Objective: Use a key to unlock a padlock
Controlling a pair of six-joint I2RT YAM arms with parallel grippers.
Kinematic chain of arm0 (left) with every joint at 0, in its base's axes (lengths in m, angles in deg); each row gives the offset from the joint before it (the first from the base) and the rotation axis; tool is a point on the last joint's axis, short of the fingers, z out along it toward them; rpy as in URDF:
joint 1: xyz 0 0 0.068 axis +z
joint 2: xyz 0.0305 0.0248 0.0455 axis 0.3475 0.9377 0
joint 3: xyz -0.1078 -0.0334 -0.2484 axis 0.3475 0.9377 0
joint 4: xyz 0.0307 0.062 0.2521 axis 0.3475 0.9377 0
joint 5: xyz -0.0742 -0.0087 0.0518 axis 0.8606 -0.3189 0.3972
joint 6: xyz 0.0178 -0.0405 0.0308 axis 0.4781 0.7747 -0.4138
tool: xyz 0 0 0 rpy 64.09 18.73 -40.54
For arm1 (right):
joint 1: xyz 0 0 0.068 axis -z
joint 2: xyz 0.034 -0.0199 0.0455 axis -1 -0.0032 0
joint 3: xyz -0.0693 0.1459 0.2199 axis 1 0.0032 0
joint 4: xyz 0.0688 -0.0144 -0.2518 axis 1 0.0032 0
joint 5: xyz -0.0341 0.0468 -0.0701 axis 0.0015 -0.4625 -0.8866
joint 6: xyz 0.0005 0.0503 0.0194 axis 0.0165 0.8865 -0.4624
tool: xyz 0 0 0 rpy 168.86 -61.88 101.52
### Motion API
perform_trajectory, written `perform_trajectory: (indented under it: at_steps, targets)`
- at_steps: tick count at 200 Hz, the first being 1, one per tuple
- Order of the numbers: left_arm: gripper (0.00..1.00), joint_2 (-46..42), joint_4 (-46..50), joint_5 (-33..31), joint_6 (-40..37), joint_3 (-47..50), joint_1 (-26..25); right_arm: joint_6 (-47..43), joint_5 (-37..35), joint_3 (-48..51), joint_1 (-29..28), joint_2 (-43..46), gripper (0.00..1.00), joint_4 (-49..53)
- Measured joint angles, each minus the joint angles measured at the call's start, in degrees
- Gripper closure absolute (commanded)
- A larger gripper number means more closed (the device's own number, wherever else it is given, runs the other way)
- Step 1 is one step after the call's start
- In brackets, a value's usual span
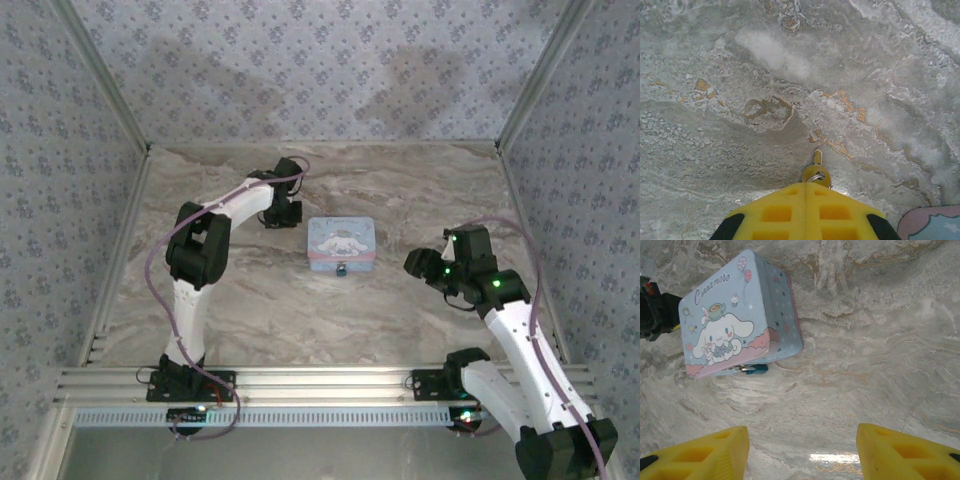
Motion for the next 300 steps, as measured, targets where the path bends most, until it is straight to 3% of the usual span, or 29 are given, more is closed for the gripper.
perform_trajectory:
  at_steps: [55,115,128,149,188,230,262,300]
  targets:
    - [1.0,-2.7,1.3,0.9,-0.5,0.5,0.0,1.2,0.4,1.8,0.0,1.2,0.39,-0.3]
    - [1.0,-19.6,1.7,7.5,-1.7,2.5,-0.1,1.9,3.7,2.0,-0.9,2.1,0.39,-7.0]
    - [0.81,-23.0,1.9,7.6,-2.0,2.8,-0.3,1.9,4.3,2.0,-1.8,2.1,0.39,-8.7]
    - [0.69,-25.2,2.6,7.4,-2.4,2.8,-0.7,1.9,4.5,1.9,-3.4,1.6,0.39,-10.0]
    - [0.53,-17.2,3.2,6.2,-2.5,2.8,-0.8,1.9,3.7,1.7,-5.9,1.6,0.39,-10.2]
    - [0.48,-6.4,4.4,2.9,-2.5,2.3,-0.9,1.9,2.5,1.7,-6.1,5.6,0.39,-7.1]
    - [0.49,-1.3,5.6,1.0,-2.6,-1.8,-1.0,1.9,2.3,1.7,-6.1,6.8,0.39,-5.2]
    - [0.6,1.7,6.8,-0.8,-2.6,-6.6,-1.0,1.9,2.3,1.7,-6.1,6.7,0.39,-4.7]
